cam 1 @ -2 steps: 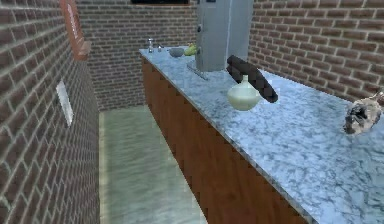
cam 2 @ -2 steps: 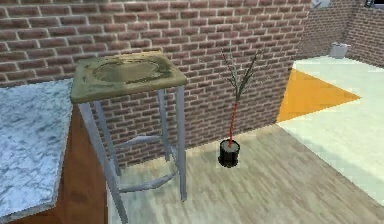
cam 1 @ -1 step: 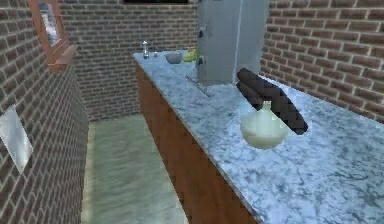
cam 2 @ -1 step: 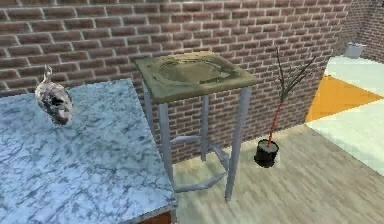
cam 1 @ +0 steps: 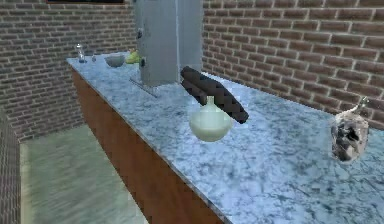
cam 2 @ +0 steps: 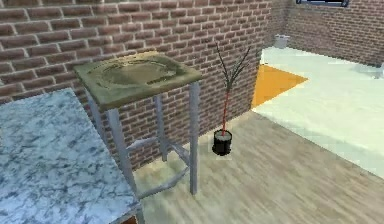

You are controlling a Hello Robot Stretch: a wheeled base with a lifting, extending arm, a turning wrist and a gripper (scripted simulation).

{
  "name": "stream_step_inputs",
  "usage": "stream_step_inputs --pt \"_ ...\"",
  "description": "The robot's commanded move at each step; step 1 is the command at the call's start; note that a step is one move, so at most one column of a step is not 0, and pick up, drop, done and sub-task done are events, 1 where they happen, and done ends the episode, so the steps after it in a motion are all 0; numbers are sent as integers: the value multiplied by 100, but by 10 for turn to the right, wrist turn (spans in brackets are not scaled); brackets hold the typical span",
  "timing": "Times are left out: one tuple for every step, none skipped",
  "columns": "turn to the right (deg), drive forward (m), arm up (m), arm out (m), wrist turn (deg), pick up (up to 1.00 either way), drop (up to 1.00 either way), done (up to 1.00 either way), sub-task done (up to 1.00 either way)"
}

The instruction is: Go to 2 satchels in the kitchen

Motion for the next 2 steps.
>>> stream_step_inputs --pt "0 0 0 0 0 0 0 0 100" --pt "450 0 0 0 0 0 0 0 0"
